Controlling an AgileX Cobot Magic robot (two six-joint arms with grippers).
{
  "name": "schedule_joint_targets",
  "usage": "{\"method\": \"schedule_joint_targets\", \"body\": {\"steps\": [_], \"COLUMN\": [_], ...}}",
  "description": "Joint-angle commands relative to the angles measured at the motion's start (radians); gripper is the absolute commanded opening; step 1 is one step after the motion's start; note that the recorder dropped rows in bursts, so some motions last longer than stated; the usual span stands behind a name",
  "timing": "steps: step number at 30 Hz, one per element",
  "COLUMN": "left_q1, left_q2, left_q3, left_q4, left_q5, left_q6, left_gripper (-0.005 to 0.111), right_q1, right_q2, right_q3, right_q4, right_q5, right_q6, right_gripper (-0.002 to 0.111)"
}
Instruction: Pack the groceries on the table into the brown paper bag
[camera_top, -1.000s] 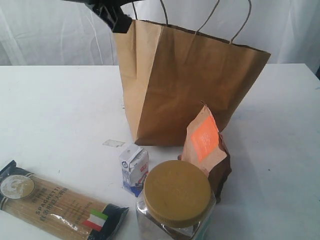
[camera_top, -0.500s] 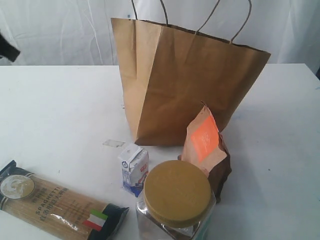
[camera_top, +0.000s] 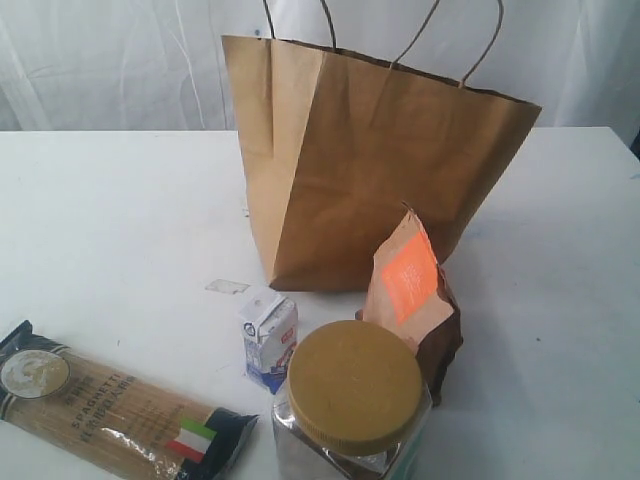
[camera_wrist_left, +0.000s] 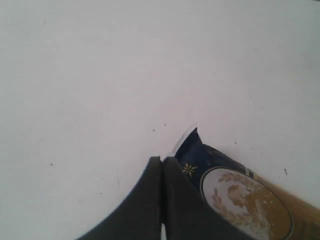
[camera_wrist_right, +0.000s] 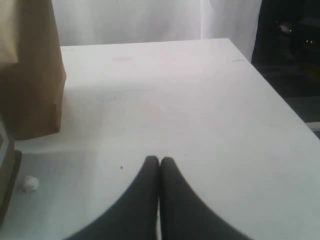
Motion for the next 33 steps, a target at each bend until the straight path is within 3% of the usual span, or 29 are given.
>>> {"method": "schedule_joint_targets", "body": {"steps": [1, 8, 11, 12, 14, 18, 20, 23, 24, 27, 30, 33], "left_q1": [0.003, 0.003, 0.003, 0.003, 0.003, 0.003, 0.003, 0.003, 0.003, 0.003, 0.001, 0.001], "left_q2": [-0.145, -0.352, -0.464, -0.516, -0.600, -0.720, -0.755, -0.775, -0.771, -0.751, -0.747, -0.747], "left_q3": [0.004, 0.004, 0.004, 0.004, -0.005, -0.142, -0.217, -0.307, -0.309, -0.273, -0.226, -0.220], "left_q4": [-0.067, -0.120, -0.166, -0.175, -0.175, -0.172, -0.150, -0.067, -0.061, -0.061, -0.067, -0.067], "left_q5": [-0.019, -0.502, -0.438, -0.441, -0.519, -0.324, -0.277, 0.087, 0.333, 0.602, 0.618, 0.561], "left_q6": [0.073, 0.071, 0.116, 0.170, 0.253, 0.272, 0.272, 0.353, 0.467, 0.556, 0.507, 0.468], "left_gripper": [0.000, 0.000, 0.000, 0.000, 0.000, 0.000, 0.000, 0.000, 0.000, 0.000, 0.000, 0.000], "right_q1": [0.008, 0.015, 0.014, 0.014, 0.014, 0.016, 0.016, 0.016, 0.016, 0.016, 0.016, 0.016], "right_q2": [-0.002, -0.002, -0.002, -0.002, -0.002, -0.002, -0.002, -0.002, -0.002, -0.002, -0.002, -0.002], "right_q3": [-0.001, -0.001, -0.001, -0.001, -0.001, -0.001, -0.001, -0.001, -0.001, -0.001, -0.064, -0.255], "right_q4": [-0.003, -0.003, -0.021, -0.106, -0.208, -0.198, -0.082, -0.005, -0.003, 0.012, 0.063, 0.063], "right_q5": [-0.009, -0.007, -0.009, -0.011, -0.020, -0.088, -0.265, -0.581, -0.742, -1.091, -1.314, -1.276], "right_q6": [0.004, 0.004, -0.024, -0.106, -0.176, -0.180, -0.062, 0.135, 0.169, 0.323, 0.449, 0.570], "right_gripper": [0.000, 0.000, 0.000, 0.000, 0.000, 0.000, 0.000, 0.000, 0.000, 0.000, 0.000, 0.000]}}
